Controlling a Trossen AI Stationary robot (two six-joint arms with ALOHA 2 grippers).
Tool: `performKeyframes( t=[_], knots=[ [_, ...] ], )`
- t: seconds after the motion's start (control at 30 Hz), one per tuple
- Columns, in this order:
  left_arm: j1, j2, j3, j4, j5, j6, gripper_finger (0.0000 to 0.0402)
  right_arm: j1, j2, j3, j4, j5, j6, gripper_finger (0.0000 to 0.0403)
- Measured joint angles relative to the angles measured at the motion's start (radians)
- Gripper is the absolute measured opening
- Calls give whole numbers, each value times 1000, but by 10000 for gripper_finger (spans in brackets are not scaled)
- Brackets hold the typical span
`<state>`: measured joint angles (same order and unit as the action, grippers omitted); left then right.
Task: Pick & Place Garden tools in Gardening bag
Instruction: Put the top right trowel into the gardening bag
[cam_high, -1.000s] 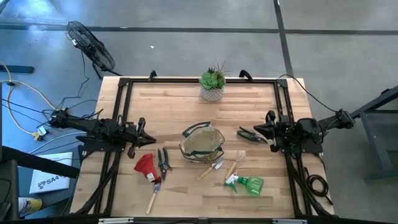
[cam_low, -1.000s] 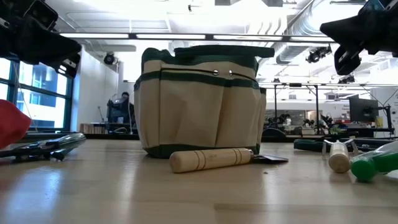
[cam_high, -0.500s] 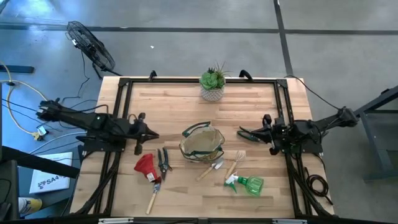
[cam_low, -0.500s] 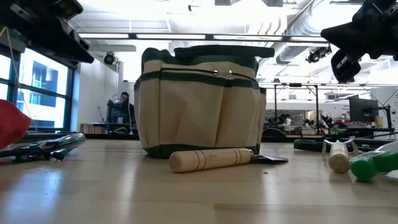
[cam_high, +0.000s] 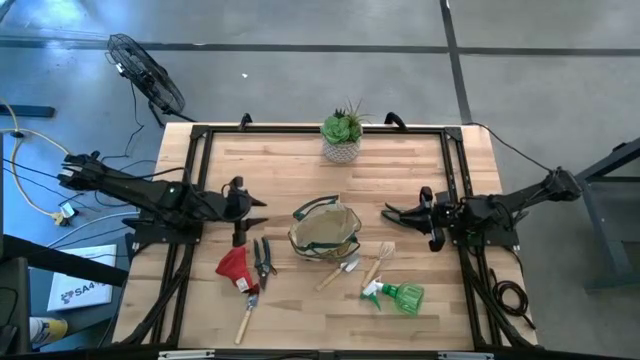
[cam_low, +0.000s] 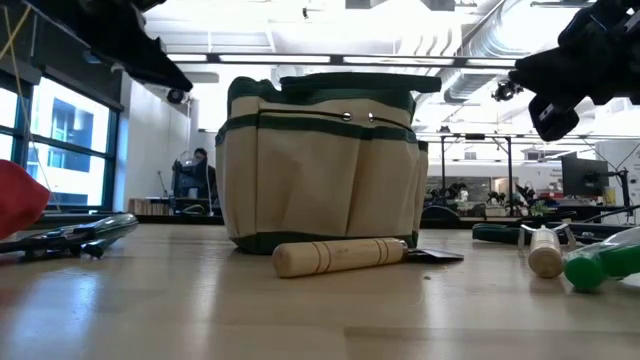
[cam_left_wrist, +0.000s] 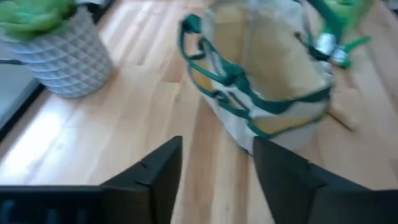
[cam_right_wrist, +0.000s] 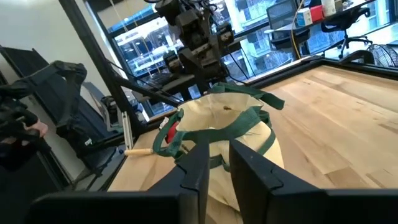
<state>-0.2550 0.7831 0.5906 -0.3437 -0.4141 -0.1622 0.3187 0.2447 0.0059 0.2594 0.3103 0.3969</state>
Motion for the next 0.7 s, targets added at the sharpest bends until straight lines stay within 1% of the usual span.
performKeyframes(
  t=[0.07, 0.13, 0.2, 0.3, 0.33, 0.37, 0.4, 0.47, 0.5, 0.57, 0.7],
  knots=[
    [0, 1, 1, 0, -25, 19, 224, 0, 7, 0, -1, 0, -1, 62],
    [0, 1, 3, 15, -31, 95, 236, 0, 11, 0, 0, 0, -1, 65],
    [0, 1, 3, 32, -41, 176, 241, 0, 14, 0, -1, 0, -5, 67],
    [0, 1, 3, 71, -46, 228, 240, 0, 14, 0, 0, 0, -8, 68],
    [3, 1, 3, 89, -56, 217, 238, 0, 14, 0, -1, 0, -8, 68],
    [13, 1, 9, 96, -68, 174, 236, 0, 14, 0, 0, 0, -8, 68],
    [29, 1, 24, 88, -77, 101, 233, 0, 14, 0, 0, 0, -8, 68],
    [72, 16, 72, 21, -81, -73, 224, 0, 14, 0, 0, 0, -8, 68],
    [96, 24, 98, -35, -62, -130, 219, 0, 14, 0, 0, 1, -8, 68],
    [138, 47, 142, -146, 2, -178, 207, 0, 14, 0, 0, 5, -12, 68],
    [235, 143, 252, -245, 208, -180, 188, 0, 14, 0, 1, 5, -34, 68]
  ],
)
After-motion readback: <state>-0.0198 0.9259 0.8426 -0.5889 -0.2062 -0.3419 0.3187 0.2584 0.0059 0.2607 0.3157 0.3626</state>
